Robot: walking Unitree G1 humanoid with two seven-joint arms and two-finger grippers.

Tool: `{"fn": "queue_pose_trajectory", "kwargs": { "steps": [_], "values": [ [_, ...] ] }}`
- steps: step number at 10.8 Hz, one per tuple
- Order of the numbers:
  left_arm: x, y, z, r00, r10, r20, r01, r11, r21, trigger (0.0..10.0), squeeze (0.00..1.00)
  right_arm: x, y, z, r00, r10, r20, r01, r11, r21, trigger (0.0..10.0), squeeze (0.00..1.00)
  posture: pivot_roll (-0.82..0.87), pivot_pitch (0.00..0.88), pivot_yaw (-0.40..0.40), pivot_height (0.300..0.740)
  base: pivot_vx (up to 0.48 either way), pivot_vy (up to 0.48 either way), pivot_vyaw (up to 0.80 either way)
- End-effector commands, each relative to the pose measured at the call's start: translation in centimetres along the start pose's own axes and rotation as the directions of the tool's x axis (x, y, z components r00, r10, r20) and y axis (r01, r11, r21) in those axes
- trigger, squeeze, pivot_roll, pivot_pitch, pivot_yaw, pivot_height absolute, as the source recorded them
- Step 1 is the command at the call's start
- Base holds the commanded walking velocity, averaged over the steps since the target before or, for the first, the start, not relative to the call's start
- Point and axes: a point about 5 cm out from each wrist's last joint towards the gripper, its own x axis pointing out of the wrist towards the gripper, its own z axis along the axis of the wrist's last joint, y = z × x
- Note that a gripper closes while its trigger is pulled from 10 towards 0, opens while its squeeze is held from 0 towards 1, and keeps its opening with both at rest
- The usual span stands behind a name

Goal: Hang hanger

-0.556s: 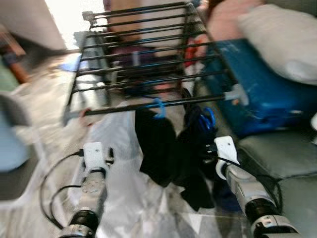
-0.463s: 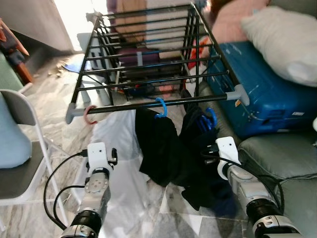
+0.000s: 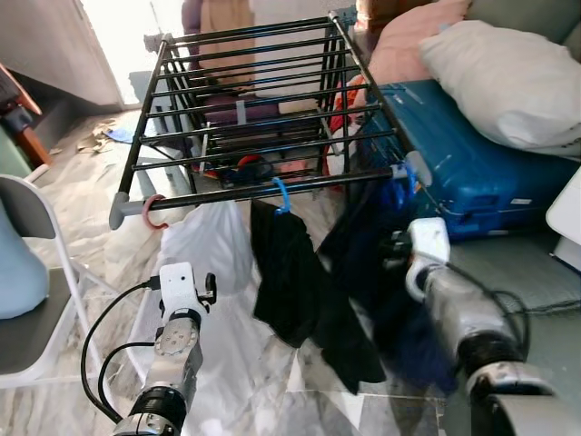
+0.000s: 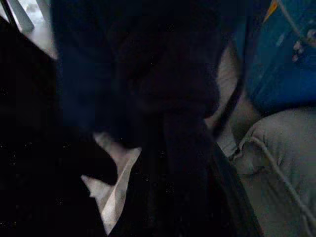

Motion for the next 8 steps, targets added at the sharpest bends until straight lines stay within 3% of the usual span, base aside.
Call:
{"fn": "queue_pose_trajectory", "kwargs": {
  "steps": [1,5,8],
  "values": [
    [0.2,0.4,0.6,1.000,0.004,0.015,-0.004,1.000,-0.006,10.0,0.00,0.3,0.7,1.4,0.999,0.019,0.038,-0.019,1.000,0.003,10.0,0.00,-0.21,0.000,0.094,0.740,0.000,0.476,0.00],
    [0.1,0.1,0.4,1.000,-0.019,0.009,0.019,1.000,-0.004,10.0,0.00,0.3,1.9,0.1,1.000,0.017,-0.005,-0.017,1.000,0.005,10.0,0.00,-0.21,0.000,0.099,0.740,0.000,0.428,0.00],
    [0.1,-0.3,0.5,0.999,-0.043,0.012,0.043,0.999,-0.013,10.0,0.00,0.1,1.2,-0.8,0.998,-0.054,-0.022,0.055,0.998,0.009,10.0,0.00,-0.22,0.000,0.101,0.740,0.000,0.000,0.00]
  ]
}}
